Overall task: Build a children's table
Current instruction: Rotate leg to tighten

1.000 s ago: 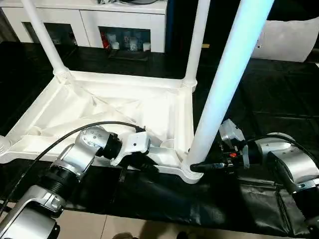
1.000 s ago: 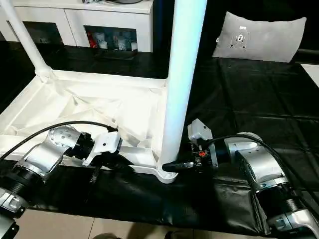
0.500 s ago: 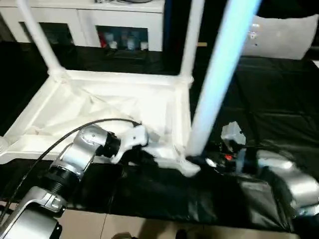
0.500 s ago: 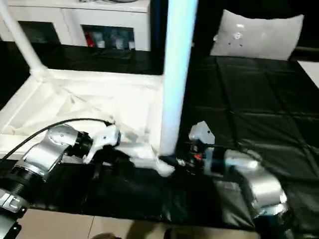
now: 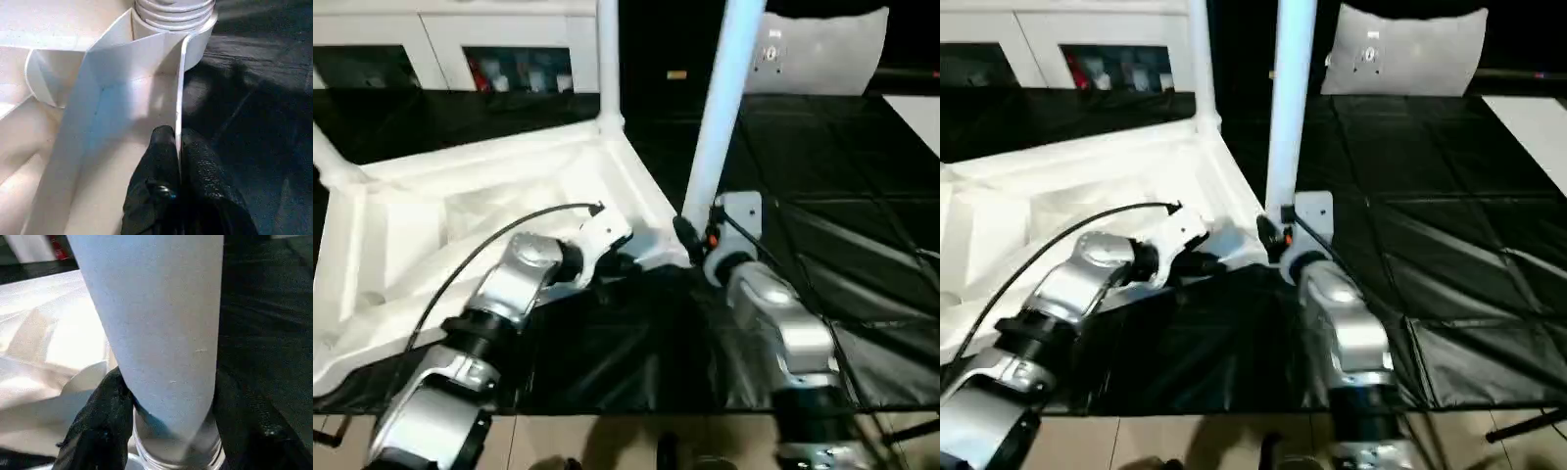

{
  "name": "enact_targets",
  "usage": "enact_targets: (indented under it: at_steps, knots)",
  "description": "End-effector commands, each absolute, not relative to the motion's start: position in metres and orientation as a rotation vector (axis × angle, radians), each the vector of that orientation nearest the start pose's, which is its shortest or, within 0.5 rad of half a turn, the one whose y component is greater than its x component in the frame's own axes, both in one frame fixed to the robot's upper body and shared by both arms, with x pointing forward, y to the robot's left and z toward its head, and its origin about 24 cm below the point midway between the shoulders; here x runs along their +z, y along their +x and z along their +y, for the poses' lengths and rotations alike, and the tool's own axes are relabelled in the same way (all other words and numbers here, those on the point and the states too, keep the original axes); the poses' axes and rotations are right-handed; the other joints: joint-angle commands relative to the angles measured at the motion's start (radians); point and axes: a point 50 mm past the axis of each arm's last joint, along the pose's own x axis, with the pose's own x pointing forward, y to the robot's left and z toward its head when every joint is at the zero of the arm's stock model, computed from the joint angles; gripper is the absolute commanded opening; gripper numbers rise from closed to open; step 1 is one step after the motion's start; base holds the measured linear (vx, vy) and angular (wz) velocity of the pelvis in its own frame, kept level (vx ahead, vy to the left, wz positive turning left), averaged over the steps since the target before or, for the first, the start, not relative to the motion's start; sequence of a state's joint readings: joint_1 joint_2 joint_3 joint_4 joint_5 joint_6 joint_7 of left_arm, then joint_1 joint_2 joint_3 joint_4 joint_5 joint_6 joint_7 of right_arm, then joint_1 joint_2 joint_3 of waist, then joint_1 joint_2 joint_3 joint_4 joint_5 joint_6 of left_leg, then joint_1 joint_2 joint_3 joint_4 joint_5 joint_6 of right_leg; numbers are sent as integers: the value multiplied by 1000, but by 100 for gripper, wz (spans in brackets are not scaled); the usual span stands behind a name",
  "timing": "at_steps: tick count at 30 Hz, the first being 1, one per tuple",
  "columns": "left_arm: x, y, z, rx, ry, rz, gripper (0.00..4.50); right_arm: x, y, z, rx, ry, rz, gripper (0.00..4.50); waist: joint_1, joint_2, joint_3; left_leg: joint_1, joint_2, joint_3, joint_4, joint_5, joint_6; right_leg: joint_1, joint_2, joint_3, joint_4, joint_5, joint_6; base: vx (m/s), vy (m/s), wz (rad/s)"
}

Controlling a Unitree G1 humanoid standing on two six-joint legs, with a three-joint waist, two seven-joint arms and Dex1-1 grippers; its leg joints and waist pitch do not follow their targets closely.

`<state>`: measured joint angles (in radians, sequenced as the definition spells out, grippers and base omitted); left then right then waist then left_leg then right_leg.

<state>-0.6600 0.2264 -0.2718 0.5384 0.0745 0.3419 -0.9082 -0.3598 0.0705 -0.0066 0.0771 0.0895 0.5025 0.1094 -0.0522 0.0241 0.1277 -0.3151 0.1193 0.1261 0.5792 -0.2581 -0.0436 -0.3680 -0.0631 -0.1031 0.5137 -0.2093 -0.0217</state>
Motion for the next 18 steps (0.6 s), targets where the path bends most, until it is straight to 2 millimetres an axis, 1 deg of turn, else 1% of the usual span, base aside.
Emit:
enact_targets:
  at_steps: [1, 2, 3, 4, 5, 6, 7, 8, 9, 10, 11, 12, 13, 14, 15, 16, 17, 18]
  knots:
    - [67, 330, 50, -1132, 296, 360, 0, 54, 291, -28, 548, 254, 385, 269, -2, -5, -13, 2, 103, -63, -113, -527, -4, 3, -126, 64, -77, -616, -65, 0, 0, 0]
    - [67, 330, 51, -1133, 299, 360, 0, 55, 291, -29, 553, 250, 375, 269, 0, -6, -13, -6, 105, -64, -114, -495, 3, 8, -130, 70, -73, -614, -72, 0, 0, 0]
    - [67, 330, 53, -1135, 307, 360, 0, 58, 291, -31, 567, 238, 350, 271, 0, -6, -13, -6, 105, -64, -114, -495, 3, 8, -130, 70, -73, -614, -72, 0, 0, 0]
    - [67, 329, 56, -1142, 317, 361, 0, 60, 291, -34, 586, 225, 324, 298, 4, -9, -13, -11, 106, -62, -115, -457, 14, 9, -138, 76, -75, -635, -70, 0, 0, 0]
    - [66, 329, 58, -1149, 324, 365, 0, 60, 290, -38, 596, 219, 310, 298, 6, -11, -22, -10, 106, -58, -112, -412, 22, 11, -140, 81, -72, -615, -84, 0, 0, 0]
    - [64, 327, 64, -1158, 336, 374, 0, 60, 288, -48, 614, 201, 290, 311, 8, -11, -24, -13, 108, -56, -111, -386, 29, 13, -141, 83, -70, -596, -93, 0, 0, 0]
    - [62, 326, 69, -1168, 346, 382, 0, 60, 286, -59, 630, 173, 268, 321, 14, -13, -28, -18, 113, -49, -111, -320, 46, 17, -145, 91, -64, -527, -117, 0, 0, 0]
    - [62, 326, 70, -1169, 347, 383, 0, 59, 286, -61, 632, 167, 264, 321, 23, -17, -36, -19, 116, -39, -107, -241, 64, 20, -145, 98, -55, -441, -150, 0, 0, 0]
    - [61, 325, 73, -1173, 352, 387, 0, 59, 285, -66, 640, 152, 254, 331, 27, -18, -36, -18, 117, -32, -106, -215, 71, 18, -144, 102, -50, -396, -170, 0, 0, 0]
    - [59, 322, 81, -1199, 366, 388, 0, 60, 281, -85, 692, 124, 230, 345, 28, -24, -40, -26, 112, -23, -102, -183, 89, 20, -140, 105, -39, -341, -193, 0, 0, 0]
    - [59, 320, 86, -1227, 383, 379, 0, 61, 278, -97, 736, 98, 213, 356, 39, -25, -43, -25, 110, -18, -97, -186, 111, 22, -139, 107, -37, -363, -192, 0, 0, 0]
    - [59, 320, 86, -1227, 383, 379, 0, 61, 278, -97, 736, 98, 213, 363, 43, -23, -47, -17, 109, -13, -94, -189, 119, 17, -136, 109, -40, -377, -192, 0, 0, 0]
    - [58, 319, 90, -1250, 397, 371, 0, 62, 276, -106, 776, 73, 204, 378, 46, -21, -55, -21, 106, -8, -91, -145, 130, 20, -134, 108, -34, -331, -209, 56, -50, 6]
    - [58, 319, 90, -1250, 397, 371, 0, 62, 276, -106, 776, 73, 204, 390, 48, -26, -58, -28, 107, -10, -90, -107, 144, 25, -128, 104, -26, -277, -219, 52, -62, 2]
    - [59, 317, 93, -1288, 414, 359, 0, 64, 274, -116, 824, 39, 199, 390, 53, -29, -61, -26, 103, -7, -85, -91, 157, 23, -124, 101, -26, -265, -221, 52, -62, 2]
    - [60, 315, 97, -1328, 410, 349, 0, 66, 273, -127, 880, 7, 204, 390, 53, -30, -65, -31, 98, -5, -79, -77, 163, 27, -125, 103, -22, -254, -224, 44, -63, 2]
    - [61, 313, 99, -1348, 406, 345, 0, 67, 272, -133, 908, -8, 208, 400, 59, -31, -68, -32, 95, -5, -74, -60, 172, 31, -126, 102, -20, -241, -226, 44, -62, 3]
    - [63, 312, 100, -1377, 398, 331, 0, 69, 272, -139, 939, -31, 210, 420, 63, -32, -75, -36, 90, 0, -65, -3, 199, 35, -122, 101, -9, -171, -242, 44, -62, 3]
